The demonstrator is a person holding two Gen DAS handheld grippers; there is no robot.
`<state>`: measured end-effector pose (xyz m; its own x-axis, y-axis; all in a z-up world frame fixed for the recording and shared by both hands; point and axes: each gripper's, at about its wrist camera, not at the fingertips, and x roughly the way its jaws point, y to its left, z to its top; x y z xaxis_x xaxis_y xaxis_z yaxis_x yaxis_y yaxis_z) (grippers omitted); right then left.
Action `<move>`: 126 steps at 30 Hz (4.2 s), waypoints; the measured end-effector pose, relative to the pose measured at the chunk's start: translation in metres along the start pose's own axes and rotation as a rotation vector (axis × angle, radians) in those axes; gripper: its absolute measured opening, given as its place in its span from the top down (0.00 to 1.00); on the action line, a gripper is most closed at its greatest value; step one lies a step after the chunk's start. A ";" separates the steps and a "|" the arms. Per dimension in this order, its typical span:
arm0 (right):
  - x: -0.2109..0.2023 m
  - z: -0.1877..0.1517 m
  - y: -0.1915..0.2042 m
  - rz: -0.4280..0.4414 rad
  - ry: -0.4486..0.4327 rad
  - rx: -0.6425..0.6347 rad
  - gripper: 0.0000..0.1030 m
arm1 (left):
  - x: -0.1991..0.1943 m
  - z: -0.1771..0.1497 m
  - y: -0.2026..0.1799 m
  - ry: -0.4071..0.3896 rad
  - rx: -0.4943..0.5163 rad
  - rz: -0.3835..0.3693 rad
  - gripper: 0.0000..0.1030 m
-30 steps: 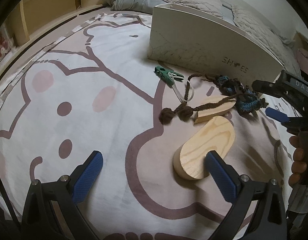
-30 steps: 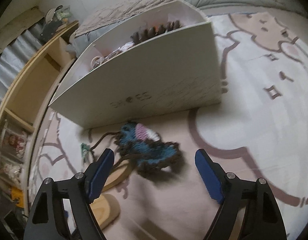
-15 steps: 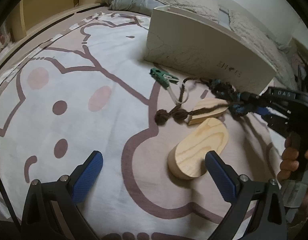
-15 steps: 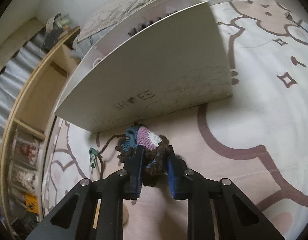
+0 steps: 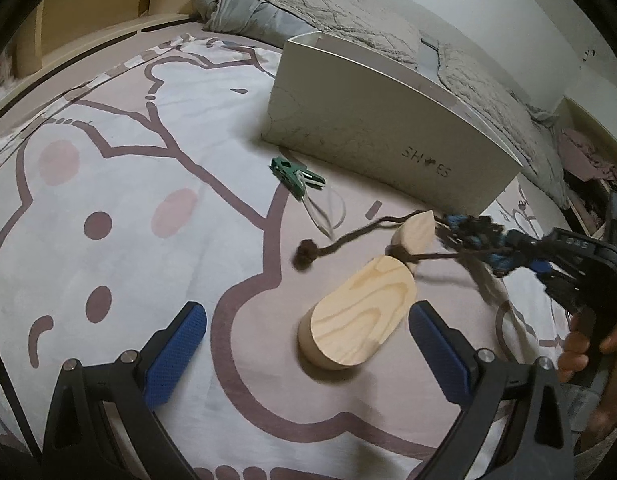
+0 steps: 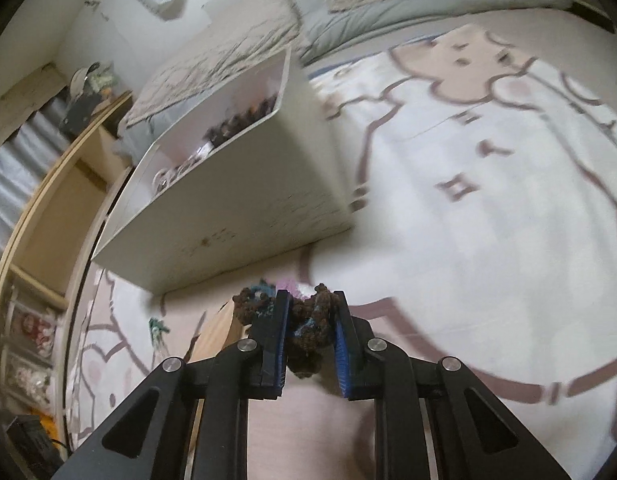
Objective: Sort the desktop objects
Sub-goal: 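Close the right gripper on the blue-and-brown crocheted pouch, then lift the crocheted pouch with the right gripper and swing it aside, then lower the pouch with the right gripper while the left gripper approaches the wooden piece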
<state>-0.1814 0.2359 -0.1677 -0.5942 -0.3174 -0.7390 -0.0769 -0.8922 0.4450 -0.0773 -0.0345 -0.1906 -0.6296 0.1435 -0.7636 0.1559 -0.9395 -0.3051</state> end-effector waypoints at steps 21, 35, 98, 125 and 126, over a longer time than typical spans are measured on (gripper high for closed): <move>-0.116 0.013 -0.017 0.012 -0.255 0.055 0.82 | 0.008 -0.003 -0.012 -0.017 0.063 0.012 0.02; -0.206 0.033 0.024 0.076 -0.350 -0.053 0.82 | 0.002 -0.004 -0.012 -0.023 0.053 0.000 0.03; -0.007 -0.054 -0.010 -0.031 0.052 -0.054 0.65 | 0.013 -0.029 -0.053 0.113 0.231 -0.136 0.03; -0.014 -0.056 -0.005 -0.019 -0.002 -0.073 0.02 | 0.029 -0.018 -0.065 0.014 0.356 0.070 0.03; -0.016 -0.056 -0.004 -0.015 -0.012 -0.078 0.00 | 0.032 -0.016 -0.063 0.020 0.341 0.065 0.03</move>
<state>-0.1265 0.2262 -0.1861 -0.6027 -0.3000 -0.7394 -0.0241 -0.9194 0.3927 -0.0955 0.0345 -0.2047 -0.6112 0.0826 -0.7871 -0.0697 -0.9963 -0.0504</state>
